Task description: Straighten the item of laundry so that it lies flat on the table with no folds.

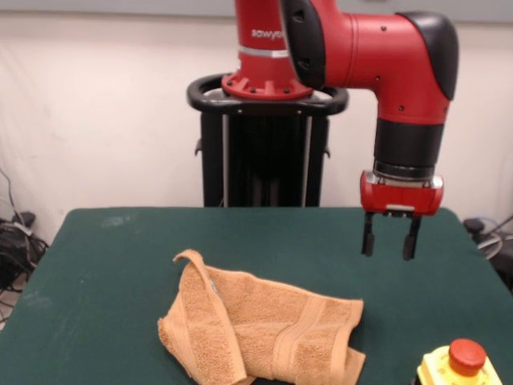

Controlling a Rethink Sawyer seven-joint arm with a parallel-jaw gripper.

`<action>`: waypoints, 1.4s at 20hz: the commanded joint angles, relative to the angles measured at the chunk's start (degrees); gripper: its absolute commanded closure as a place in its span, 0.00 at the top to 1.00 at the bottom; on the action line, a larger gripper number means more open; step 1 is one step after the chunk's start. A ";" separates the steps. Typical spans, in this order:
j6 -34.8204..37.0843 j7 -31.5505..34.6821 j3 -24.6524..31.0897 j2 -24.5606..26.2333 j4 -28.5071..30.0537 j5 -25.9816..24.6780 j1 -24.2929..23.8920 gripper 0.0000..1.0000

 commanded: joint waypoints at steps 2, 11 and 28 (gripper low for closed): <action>6.74 -14.07 -1.17 -0.96 8.24 -2.94 1.37 1.00; -1.87 -34.22 1.85 -1.91 13.76 5.60 -3.42 1.00; -35.04 20.72 -20.00 40.44 -6.55 -40.86 16.94 1.00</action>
